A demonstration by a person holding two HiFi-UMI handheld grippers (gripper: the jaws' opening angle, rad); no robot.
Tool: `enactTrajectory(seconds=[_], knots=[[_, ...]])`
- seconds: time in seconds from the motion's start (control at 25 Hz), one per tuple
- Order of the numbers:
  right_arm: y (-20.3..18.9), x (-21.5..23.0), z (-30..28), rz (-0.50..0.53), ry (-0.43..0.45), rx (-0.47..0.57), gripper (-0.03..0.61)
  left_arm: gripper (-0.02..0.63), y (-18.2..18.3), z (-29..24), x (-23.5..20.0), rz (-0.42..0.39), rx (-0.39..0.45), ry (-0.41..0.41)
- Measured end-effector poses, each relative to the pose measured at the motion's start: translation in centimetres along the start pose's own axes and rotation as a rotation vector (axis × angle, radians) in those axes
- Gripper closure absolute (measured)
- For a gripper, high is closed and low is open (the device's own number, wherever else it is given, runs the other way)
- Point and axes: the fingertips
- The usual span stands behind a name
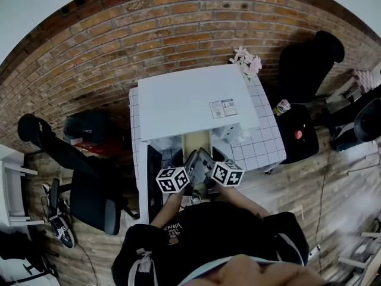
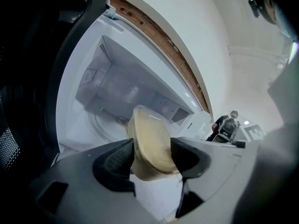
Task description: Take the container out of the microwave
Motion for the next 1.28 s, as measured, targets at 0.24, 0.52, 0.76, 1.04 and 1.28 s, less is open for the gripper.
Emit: enactTrajectory(seconds=[0.24,0.52,0.76,1.04,1.28], knots=[[-0.8,-0.3,1.1,0.005,-0.021,0.022,0.353,0.364,-0.7,1.0,0.4,-0.019,-0.01,-0.019],[-0.8,-0.5,2.5,-0.004,-0.028,0.043,0.353,0.364,-1.1,1.5,1.5,-0.04,-0.019,-0.042],[-0.9,-0.2,3.9,-0.005,-0.024,0.04,0.353,0.364,-1.7,1.9,2.7,-0.052,-0.022,-0.045],[-0.9,-0.1,6.3,0.01,-0.008,0.034,0.353,0.364,-2.8,3.1,4.8,-0.049,-0.008,-0.043],[-1.5,-0.2,8.2,0.008,0.006,0.035,0.353,0.364,-4.0,4.3,6.1,-0.057,-0.002,-0.038]])
Point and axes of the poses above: the fingertips, and each gripper's own axes: z backward along the fingers, x to its right, y out of its top, and after that the axes turned 2 degrees about y, right-handed
